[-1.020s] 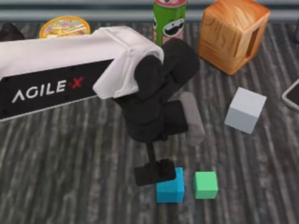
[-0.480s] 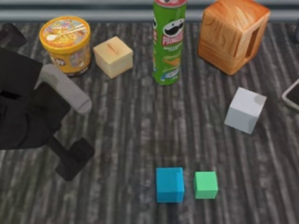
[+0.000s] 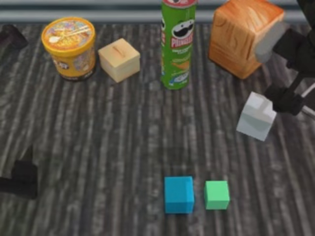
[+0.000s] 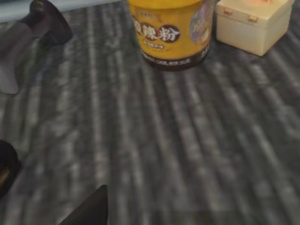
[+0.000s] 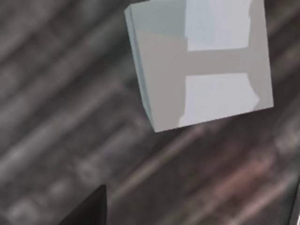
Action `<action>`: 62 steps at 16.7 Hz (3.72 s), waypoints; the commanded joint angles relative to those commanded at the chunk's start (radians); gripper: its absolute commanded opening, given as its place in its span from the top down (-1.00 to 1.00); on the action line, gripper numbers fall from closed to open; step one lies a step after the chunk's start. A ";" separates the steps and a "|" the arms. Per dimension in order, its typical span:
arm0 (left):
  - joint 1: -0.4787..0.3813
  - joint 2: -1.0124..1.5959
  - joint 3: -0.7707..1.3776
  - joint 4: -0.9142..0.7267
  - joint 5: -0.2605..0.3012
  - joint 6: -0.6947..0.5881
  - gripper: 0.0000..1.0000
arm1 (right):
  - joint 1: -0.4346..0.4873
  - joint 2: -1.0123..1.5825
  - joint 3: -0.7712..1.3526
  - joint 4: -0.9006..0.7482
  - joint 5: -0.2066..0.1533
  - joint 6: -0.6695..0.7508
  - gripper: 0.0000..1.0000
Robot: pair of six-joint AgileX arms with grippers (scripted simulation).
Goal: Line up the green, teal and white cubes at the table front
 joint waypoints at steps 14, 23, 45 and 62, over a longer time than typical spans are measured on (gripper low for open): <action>0.154 -0.375 -0.222 0.248 0.003 -0.124 -1.00 | 0.041 0.349 0.338 -0.182 0.003 -0.135 -1.00; 0.154 -0.375 -0.222 0.248 0.003 -0.124 -1.00 | 0.047 0.446 0.146 0.107 0.004 -0.133 -1.00; 0.154 -0.375 -0.222 0.248 0.003 -0.124 -1.00 | 0.047 0.449 0.143 0.112 0.004 -0.133 1.00; 0.154 -0.375 -0.222 0.248 0.003 -0.124 -1.00 | 0.049 0.360 0.287 -0.122 0.002 -0.130 1.00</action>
